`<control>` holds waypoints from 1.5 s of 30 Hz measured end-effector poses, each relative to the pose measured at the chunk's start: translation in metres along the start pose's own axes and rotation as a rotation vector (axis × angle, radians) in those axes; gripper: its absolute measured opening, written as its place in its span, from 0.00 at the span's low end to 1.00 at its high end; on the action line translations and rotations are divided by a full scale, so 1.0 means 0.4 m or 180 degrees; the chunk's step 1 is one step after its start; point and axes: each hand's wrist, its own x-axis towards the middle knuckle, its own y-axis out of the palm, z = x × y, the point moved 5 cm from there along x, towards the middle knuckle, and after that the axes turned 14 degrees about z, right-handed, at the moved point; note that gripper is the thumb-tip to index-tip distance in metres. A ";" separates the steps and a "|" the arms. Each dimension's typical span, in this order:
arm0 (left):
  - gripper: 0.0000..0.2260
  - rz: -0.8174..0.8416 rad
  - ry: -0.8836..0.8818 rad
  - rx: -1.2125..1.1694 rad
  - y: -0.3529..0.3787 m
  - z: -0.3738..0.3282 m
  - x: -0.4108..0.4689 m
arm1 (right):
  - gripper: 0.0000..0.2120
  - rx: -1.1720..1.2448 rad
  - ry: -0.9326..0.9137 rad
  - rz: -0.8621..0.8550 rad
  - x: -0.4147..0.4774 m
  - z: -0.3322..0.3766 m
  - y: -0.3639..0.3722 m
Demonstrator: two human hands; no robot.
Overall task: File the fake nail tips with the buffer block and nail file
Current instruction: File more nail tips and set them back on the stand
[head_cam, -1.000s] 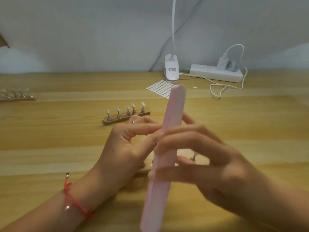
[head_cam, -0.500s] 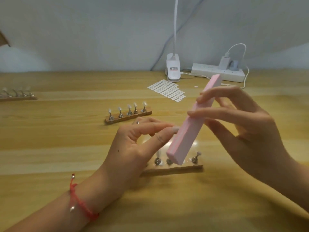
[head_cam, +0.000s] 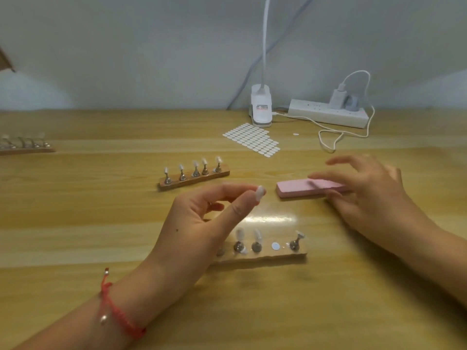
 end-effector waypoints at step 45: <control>0.06 -0.0166 0.0757 0.0819 0.018 -0.036 -0.011 | 0.13 0.3548 -0.1095 0.0146 -0.081 0.212 -0.001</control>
